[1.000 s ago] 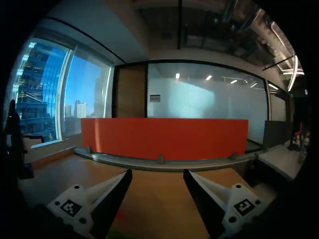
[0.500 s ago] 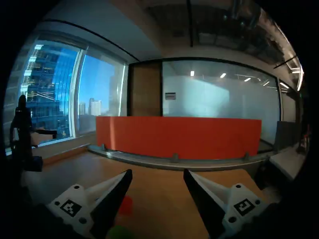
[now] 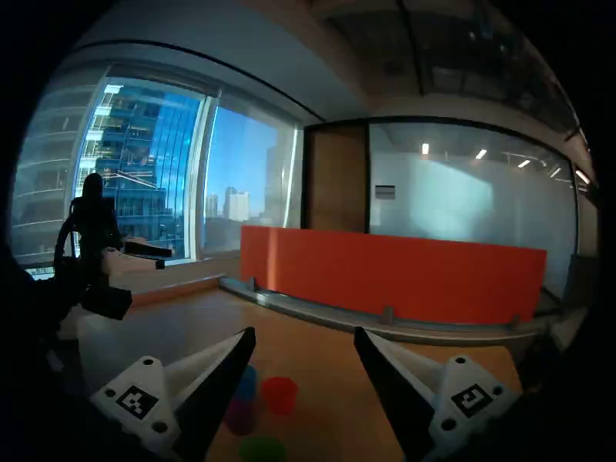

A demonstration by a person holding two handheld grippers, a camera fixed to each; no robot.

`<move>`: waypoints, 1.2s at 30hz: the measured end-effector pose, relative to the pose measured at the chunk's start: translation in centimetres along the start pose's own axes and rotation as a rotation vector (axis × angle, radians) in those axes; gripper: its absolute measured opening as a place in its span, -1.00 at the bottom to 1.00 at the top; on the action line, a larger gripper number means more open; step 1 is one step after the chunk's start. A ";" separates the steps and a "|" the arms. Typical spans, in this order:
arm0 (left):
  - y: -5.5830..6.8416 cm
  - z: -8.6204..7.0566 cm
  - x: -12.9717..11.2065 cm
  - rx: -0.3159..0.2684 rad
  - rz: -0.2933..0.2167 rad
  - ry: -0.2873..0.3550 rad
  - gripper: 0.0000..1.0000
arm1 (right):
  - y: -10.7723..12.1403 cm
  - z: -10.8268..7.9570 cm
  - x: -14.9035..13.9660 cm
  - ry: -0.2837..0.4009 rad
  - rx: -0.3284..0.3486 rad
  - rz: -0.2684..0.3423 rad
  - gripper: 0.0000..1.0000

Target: Pour water

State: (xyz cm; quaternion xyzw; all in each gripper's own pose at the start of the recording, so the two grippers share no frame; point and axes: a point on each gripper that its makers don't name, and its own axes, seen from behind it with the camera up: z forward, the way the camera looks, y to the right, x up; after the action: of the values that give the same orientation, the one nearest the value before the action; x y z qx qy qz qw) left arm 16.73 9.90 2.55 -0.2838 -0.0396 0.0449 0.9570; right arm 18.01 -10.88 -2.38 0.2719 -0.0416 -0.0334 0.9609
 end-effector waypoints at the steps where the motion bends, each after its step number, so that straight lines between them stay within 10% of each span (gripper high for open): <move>1: 0.1 0.2 -0.2 -0.008 0.006 -0.009 0.82 | -0.2 0.0 -0.2 -0.010 0.009 -0.001 0.98; 36: 4.0 5.9 -11.0 -0.258 0.115 -0.311 0.81 | -2.9 0.0 -11.3 -0.332 0.158 -0.033 0.98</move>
State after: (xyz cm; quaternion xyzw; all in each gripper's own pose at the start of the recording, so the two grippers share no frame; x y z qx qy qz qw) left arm 4.99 15.19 4.75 -0.3954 -0.1760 0.1371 0.8910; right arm 6.61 -12.36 -4.64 0.3381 -0.1974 -0.0902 0.9157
